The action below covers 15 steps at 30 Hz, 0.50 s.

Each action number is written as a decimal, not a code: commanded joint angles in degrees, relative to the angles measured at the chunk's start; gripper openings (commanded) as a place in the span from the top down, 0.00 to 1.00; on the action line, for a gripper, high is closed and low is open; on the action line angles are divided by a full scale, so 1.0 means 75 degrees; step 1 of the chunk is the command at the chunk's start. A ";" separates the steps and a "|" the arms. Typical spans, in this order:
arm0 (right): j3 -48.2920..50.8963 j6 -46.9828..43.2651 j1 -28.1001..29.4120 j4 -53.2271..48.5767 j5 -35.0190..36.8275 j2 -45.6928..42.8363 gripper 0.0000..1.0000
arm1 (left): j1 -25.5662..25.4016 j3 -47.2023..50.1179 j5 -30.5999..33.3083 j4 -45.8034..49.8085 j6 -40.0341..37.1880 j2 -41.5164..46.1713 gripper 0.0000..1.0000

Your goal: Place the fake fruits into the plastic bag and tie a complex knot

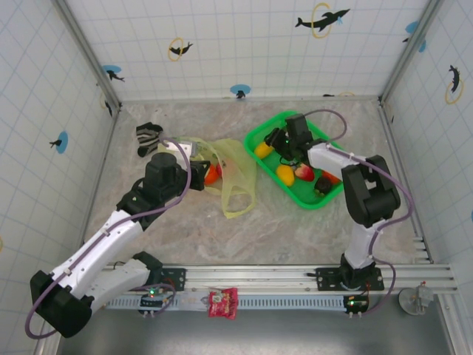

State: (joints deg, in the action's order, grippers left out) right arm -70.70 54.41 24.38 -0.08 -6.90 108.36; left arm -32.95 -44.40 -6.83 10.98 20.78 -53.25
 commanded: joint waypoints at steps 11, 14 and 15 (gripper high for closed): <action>-0.1859 0.0903 -0.0034 -0.0831 0.0428 0.1957 0.31 | -0.0030 -0.0040 0.0146 -0.0077 -0.0359 0.0155 1.00; -0.1899 0.0890 -0.0081 -0.0879 0.0394 0.2209 0.33 | -0.0026 -0.0058 0.0155 -0.0058 -0.0379 0.0173 1.00; -0.1894 0.0863 -0.0086 -0.0883 0.0383 0.2267 0.34 | -0.0031 -0.0062 0.0160 -0.0048 -0.0391 0.0180 1.00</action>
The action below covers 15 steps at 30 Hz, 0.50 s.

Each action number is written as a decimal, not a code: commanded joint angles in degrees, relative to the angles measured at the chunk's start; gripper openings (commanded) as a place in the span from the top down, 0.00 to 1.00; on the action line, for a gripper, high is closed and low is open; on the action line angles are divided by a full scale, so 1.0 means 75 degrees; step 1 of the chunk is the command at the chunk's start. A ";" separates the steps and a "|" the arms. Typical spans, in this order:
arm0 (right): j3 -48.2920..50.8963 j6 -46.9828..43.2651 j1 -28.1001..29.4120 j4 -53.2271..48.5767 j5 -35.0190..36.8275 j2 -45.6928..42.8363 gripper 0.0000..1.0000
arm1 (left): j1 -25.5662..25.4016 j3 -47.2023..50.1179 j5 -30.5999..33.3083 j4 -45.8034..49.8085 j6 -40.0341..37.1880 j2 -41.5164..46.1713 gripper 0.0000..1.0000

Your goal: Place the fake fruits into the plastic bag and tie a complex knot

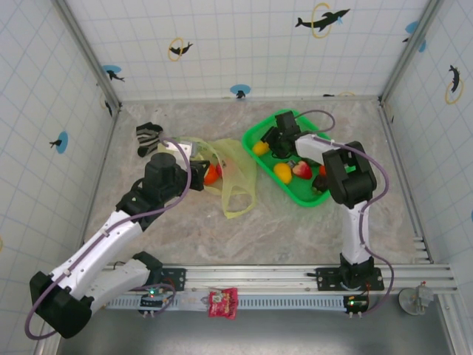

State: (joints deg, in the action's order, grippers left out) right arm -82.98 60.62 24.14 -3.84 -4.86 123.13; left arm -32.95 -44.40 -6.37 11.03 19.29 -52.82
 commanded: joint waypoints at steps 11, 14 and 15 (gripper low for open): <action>0.0502 -0.0336 -0.0113 0.0688 -0.0402 -0.0692 0.58 | -0.0032 -0.0036 0.0166 -0.0043 -0.0205 0.0147 1.00; 0.0784 -0.0543 -0.0125 0.0930 -0.0398 -0.1260 0.57 | -0.0030 -0.0030 0.0191 -0.0049 -0.0205 0.0156 1.00; 0.0924 -0.0600 -0.0136 0.1032 -0.0411 -0.1500 0.56 | -0.0028 -0.0053 0.0190 -0.0052 -0.0205 0.0163 1.00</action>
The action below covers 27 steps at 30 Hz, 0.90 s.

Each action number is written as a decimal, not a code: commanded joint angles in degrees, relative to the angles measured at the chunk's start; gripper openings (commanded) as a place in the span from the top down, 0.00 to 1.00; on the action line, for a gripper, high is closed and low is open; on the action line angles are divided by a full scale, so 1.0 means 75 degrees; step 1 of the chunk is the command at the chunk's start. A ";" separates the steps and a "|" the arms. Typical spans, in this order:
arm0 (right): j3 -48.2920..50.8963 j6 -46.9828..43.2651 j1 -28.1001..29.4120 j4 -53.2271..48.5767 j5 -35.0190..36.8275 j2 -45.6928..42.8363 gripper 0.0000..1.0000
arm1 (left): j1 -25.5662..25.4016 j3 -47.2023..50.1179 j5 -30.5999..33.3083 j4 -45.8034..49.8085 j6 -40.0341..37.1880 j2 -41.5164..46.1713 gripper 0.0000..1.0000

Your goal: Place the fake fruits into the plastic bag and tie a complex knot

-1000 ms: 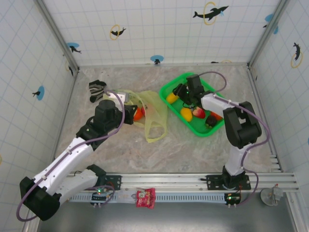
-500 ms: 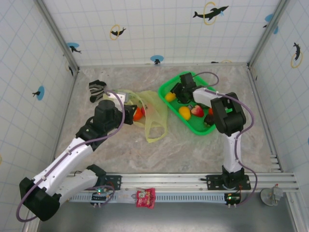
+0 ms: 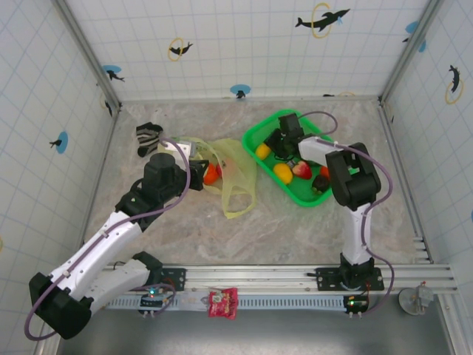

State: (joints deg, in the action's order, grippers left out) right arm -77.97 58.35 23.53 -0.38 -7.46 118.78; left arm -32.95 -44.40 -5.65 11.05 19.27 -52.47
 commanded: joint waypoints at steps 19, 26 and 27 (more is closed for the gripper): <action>0.2526 -0.2892 0.1595 0.3350 -0.3432 -0.3369 0.59 | -0.0029 -0.0093 -0.0036 -0.0196 -0.0108 0.0038 1.00; 0.1778 -0.3859 0.2264 0.2572 -0.5035 -0.2605 0.59 | -0.0035 -0.0047 0.0050 -0.0108 -0.0143 0.0157 1.00; 0.1608 -0.4056 0.2357 0.2302 -0.5148 -0.2472 0.59 | -0.0034 -0.0043 0.0061 -0.0093 -0.0143 0.0187 1.00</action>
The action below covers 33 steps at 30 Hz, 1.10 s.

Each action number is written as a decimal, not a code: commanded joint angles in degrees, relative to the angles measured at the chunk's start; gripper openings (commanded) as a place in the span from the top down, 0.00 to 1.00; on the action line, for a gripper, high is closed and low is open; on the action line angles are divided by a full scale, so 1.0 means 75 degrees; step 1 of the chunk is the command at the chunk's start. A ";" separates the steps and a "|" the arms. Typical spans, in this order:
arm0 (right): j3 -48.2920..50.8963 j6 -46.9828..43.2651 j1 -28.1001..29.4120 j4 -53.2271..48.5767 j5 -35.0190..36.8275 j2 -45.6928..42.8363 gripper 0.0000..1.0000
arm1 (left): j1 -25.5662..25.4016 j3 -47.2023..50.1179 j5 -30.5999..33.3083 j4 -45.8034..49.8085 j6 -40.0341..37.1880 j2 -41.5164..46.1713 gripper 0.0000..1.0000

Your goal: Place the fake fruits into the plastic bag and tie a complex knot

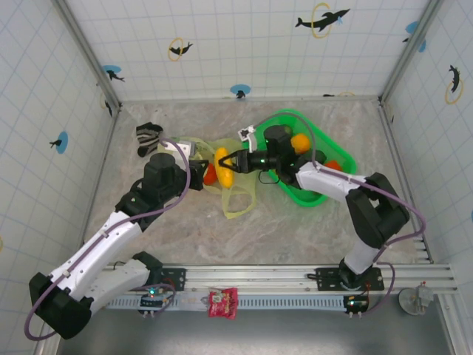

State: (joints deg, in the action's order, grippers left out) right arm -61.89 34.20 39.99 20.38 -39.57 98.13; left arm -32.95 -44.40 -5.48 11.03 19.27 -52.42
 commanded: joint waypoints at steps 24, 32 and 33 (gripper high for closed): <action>-0.5346 -0.0608 0.0393 -0.3340 0.4015 0.3604 0.60 | -0.0034 0.0100 -0.0396 -0.0315 -0.0134 0.0202 1.00; -0.5921 -0.0334 0.1142 -0.2983 0.5007 0.3909 0.23 | -0.0028 0.0002 -0.0320 -0.0433 -0.0094 -0.0139 1.00; -0.6007 -0.0346 0.1150 -0.3091 0.4969 0.3942 0.23 | -0.0030 -0.0008 -0.0315 -0.0427 -0.0092 -0.0153 1.00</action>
State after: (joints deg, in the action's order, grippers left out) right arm -102.37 31.40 47.51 -2.31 -5.85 125.95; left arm -32.95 -43.27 -7.90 9.10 19.29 -53.06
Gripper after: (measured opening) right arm 0.766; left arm 0.047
